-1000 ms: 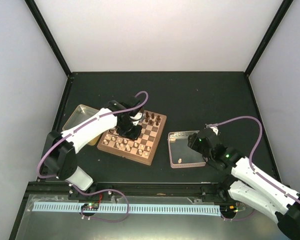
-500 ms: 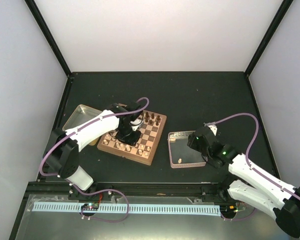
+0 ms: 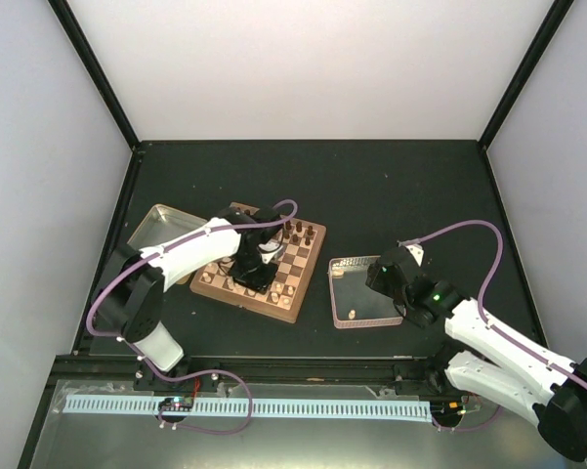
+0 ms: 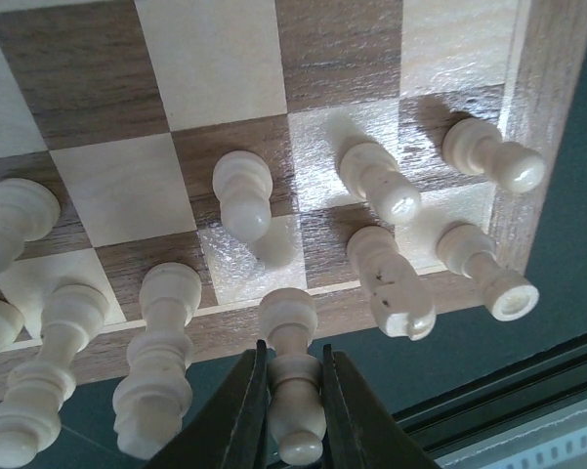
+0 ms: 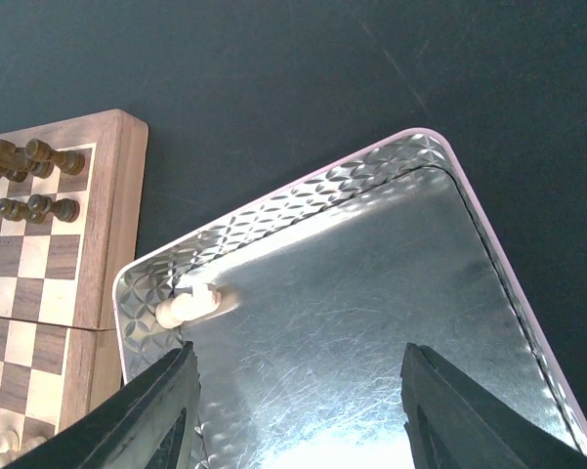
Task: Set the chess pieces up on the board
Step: Place the chess piece on the chessboard.
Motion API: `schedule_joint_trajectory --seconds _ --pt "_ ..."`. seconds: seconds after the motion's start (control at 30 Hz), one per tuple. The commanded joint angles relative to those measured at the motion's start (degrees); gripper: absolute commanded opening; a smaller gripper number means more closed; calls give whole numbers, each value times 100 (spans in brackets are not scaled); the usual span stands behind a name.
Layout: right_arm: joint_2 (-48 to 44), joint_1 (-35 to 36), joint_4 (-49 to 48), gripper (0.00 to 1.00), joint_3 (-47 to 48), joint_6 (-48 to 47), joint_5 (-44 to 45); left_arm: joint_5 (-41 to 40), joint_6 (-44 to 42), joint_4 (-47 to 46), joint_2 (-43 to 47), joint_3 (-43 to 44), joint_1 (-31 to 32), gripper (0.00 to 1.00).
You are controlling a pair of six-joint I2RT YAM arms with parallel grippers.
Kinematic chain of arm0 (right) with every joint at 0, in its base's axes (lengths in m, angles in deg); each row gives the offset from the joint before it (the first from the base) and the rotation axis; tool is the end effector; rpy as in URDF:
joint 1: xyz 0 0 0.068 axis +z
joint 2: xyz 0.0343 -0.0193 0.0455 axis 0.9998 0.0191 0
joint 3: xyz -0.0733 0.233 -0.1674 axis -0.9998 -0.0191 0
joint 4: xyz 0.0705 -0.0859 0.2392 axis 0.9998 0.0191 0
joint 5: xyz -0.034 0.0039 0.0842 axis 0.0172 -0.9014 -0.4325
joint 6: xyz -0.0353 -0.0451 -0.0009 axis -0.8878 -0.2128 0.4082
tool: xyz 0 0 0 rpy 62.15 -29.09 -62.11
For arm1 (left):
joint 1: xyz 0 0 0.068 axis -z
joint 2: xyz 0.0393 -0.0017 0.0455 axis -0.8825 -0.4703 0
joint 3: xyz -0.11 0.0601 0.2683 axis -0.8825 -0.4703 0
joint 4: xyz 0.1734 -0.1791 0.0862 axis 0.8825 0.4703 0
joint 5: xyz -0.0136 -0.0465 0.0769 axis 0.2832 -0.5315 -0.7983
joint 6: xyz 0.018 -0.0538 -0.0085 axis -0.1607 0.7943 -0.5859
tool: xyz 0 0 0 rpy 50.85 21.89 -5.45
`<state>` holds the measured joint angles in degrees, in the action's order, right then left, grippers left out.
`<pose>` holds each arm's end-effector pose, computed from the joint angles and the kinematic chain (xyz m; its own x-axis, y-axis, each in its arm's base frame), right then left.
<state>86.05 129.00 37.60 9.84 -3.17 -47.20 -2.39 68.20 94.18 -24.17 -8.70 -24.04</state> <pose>0.1321 0.0968 0.2223 -0.7208 0.4511 -0.5263 0.2278 0.8712 0.4348 0.2180 -0.1796 0.2297 -0.9215 0.3849 0.0513 0.3701 0.9106 -0.1840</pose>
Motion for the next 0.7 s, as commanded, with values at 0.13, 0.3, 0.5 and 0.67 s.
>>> schedule_joint_trajectory --seconds 0.13,0.3,0.5,0.67 --pt "26 2 -66 57 118 20 81 -15 -79 -160 -276 -116 71 5" --pt "36 7 -56 57 110 27 55 -35 -49 -248 -366 -111 121 10" --pt "45 2 -58 57 107 37 19 -118 -31 -267 -433 -85 150 18" --pt "45 7 -55 57 101 55 -2 -201 -9 -219 -407 -59 156 22"
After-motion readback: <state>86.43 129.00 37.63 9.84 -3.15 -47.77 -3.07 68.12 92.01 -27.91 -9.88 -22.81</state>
